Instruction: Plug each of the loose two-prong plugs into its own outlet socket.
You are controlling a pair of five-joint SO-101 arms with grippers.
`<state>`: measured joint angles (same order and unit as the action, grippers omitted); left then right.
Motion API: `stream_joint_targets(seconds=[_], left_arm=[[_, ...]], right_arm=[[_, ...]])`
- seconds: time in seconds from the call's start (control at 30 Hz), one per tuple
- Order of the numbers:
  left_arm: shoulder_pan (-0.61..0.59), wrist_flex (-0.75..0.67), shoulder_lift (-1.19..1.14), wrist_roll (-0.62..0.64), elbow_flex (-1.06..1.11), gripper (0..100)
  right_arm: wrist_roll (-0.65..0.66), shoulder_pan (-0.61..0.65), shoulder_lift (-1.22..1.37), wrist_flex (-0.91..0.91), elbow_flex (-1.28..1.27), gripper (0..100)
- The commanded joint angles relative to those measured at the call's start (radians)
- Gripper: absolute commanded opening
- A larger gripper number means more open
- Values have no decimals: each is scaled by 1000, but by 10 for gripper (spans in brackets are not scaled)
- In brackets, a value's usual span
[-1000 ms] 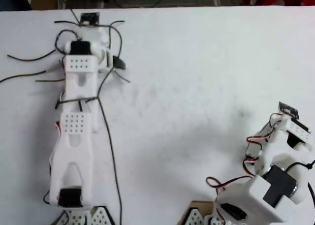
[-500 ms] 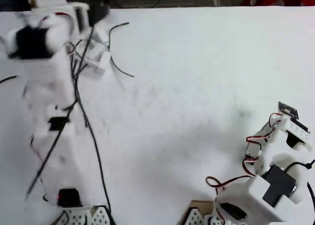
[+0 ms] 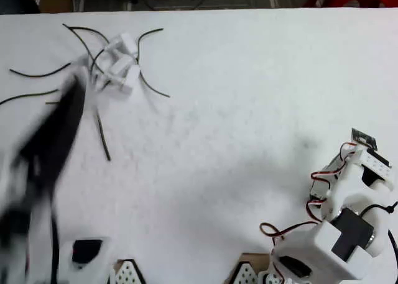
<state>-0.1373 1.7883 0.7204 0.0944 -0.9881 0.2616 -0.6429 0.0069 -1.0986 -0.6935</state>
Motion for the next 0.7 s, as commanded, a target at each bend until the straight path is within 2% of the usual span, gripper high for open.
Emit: stream_joint_targets(seconds=[0.0, 0.2, 0.33, 0.43, 0.53, 0.67], left_arm=[[-5, -23, 317, -12, 336, 373], [-2, -49, 680, -12, 873, 373], [-2, -123, 888, -12, 1220, 373], [-2, -170, 1047, -12, 1450, 372], [-18, -213, 1118, -84, 1548, 357], [-19, -219, 1082, -201, 1554, 182]], right_arm=[[-2, 35, -13, 18, -5, 18], [-14, 168, -15, 13, 0, 18], [-141, 294, -15, -7, 0, 18], [-178, 401, -33, -38, 2, 18], [-184, 495, -102, -88, -2, 18], [-184, 628, -248, -128, -23, 18]])
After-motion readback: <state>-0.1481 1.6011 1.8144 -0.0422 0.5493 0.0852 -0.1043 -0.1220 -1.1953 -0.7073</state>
